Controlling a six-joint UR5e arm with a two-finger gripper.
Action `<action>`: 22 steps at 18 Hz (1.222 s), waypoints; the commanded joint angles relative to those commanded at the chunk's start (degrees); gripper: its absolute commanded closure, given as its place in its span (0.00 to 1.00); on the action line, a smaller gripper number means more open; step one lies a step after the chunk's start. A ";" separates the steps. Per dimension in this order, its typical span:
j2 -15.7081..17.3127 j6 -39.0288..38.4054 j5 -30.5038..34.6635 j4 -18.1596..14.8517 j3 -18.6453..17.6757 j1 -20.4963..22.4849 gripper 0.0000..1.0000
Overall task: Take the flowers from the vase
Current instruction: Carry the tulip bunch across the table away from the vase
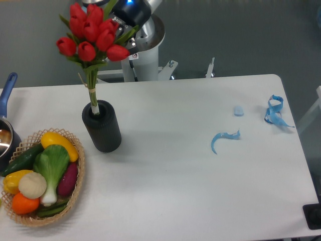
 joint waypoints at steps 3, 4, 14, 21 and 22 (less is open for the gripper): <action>-0.44 0.70 0.70 0.09 0.00 4.38 0.96; -0.96 0.96 0.70 0.17 0.26 6.84 0.96; -17.82 10.53 17.27 0.62 8.87 16.89 0.93; -30.14 15.46 25.21 0.70 15.82 13.64 0.93; -30.58 15.99 28.36 0.62 16.52 13.46 0.93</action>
